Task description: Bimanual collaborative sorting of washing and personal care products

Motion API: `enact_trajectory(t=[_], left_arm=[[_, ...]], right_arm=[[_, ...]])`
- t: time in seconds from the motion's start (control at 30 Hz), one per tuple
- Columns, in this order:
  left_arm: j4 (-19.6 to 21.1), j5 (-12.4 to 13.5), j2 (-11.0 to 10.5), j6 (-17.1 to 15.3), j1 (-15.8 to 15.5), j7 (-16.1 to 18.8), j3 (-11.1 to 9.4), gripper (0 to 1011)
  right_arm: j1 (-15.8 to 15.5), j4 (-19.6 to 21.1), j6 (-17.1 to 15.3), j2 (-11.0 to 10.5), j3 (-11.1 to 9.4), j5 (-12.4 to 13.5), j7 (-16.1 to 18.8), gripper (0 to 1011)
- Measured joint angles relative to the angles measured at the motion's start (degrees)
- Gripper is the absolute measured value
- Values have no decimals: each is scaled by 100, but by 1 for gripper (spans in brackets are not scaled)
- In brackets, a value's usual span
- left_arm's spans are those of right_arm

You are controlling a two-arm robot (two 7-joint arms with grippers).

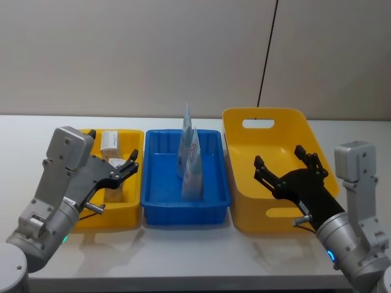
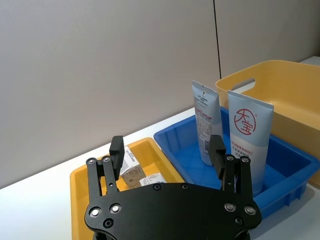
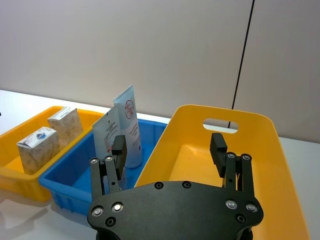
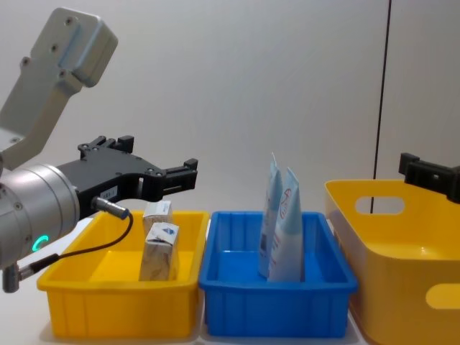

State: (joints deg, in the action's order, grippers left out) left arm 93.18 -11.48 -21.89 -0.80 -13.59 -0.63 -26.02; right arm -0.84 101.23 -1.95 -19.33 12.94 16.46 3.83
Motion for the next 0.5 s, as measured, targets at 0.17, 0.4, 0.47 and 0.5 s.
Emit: enact_trajectory(t=[0.17,0.4,0.47,0.5], left_arm=[[0,0,0,0,0,0,0,1001],[0,0,0,0,0,0,0,1001],[0,0,0,0,0,0,0,1001],[0,0,0,0,0,0,0,1001]], right_arm=[[0,0,0,0,0,0,0,1002],[0,0,0,0,0,0,0,1002],[0,0,0,0,0,0,0,1002],[0,0,0,0,0,0,0,1002]])
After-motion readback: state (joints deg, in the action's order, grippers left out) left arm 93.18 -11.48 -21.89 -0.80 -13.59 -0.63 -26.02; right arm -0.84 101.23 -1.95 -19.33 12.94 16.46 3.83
